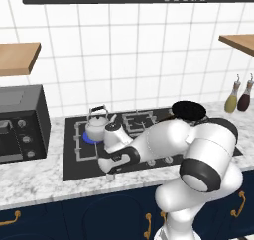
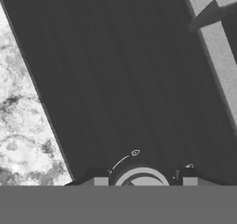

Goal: Pick the kettle from the counter and place it on a stove burner. Then turn the burner on.

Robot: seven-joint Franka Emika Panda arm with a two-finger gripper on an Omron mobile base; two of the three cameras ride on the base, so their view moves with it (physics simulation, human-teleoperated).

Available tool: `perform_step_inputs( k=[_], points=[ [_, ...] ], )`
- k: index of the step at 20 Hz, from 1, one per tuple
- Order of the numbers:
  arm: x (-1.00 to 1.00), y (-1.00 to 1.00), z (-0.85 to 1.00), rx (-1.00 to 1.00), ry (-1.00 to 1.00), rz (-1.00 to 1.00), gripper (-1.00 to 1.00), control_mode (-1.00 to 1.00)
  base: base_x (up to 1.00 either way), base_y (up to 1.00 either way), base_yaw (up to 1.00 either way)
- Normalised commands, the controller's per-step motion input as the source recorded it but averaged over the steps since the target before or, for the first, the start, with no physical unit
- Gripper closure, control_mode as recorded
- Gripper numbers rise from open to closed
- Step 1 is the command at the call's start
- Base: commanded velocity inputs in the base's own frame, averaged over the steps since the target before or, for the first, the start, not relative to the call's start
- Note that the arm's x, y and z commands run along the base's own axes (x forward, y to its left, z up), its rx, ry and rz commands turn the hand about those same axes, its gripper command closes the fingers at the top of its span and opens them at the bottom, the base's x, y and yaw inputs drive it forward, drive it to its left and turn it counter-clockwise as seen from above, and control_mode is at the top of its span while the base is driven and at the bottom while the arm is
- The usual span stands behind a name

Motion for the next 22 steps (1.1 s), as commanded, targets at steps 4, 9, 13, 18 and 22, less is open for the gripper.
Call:
perform_step_inputs(
  k=[4,9,13,18,22],
  points=[
    [0.0,-0.01,0.39,0.01,-0.15,0.0,-1.0,-1.0,0.0,0.0,0.0],
    [0.0,-0.09,0.93,0.04,-0.31,0.0,-1.0,-1.0,0.0,0.0,0.0],
    [0.0,-0.17,1.0,0.06,-0.41,0.0,-1.0,-1.0,0.0,0.0,0.0],
    [0.0,-0.16,1.0,0.09,-0.36,0.0,-1.0,-1.0,0.0,0.0,0.0],
    [-0.69,-0.68,0.94,0.15,-0.48,-0.01,-1.0,-1.0,0.0,0.0,0.0]
  ],
)
